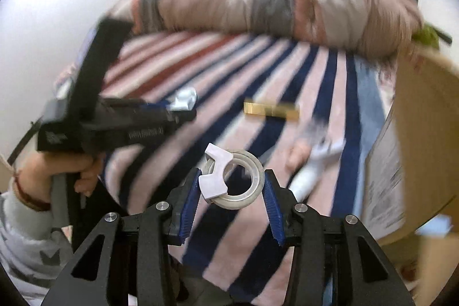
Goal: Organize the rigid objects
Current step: 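Grasp the tape roll with the right tool while the left tool lifts the case, then lower the lens case and tape roll into the box and open both tools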
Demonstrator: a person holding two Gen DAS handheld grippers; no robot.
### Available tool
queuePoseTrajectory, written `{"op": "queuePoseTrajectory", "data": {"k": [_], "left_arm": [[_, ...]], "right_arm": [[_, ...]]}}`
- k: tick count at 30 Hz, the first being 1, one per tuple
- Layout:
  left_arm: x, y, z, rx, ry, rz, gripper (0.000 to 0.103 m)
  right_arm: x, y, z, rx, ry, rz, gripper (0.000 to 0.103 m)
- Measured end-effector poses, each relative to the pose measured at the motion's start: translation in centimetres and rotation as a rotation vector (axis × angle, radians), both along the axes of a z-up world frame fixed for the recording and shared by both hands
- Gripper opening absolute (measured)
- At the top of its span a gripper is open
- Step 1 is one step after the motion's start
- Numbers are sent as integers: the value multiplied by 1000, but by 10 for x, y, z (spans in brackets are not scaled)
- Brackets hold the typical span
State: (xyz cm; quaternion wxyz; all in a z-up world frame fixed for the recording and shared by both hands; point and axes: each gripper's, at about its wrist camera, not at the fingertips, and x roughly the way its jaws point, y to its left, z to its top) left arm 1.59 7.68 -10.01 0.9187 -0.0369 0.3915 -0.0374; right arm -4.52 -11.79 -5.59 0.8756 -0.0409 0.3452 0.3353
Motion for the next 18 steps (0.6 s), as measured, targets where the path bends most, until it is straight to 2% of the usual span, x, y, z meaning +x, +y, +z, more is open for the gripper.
{"op": "queuePoseTrajectory", "data": {"k": [3, 5, 8, 13, 18], "left_arm": [[-6, -8, 36, -8, -66, -53, 27], [-9, -19, 61, -9, -109, -96, 27], [-10, -46, 93, -12, -164, -174, 27], [-6, -106, 133, -27, -214, -341, 27], [11, -170, 148, -28, -188, -481, 27]], "right_arm": [[-2, -26, 40, 47, -95, -18, 39], [0, -53, 63, 66, -149, -77, 39], [11, -94, 80, 54, -182, -198, 39], [50, -152, 61, -74, -100, -366, 39], [71, -176, 29, -159, -36, -434, 40]]}}
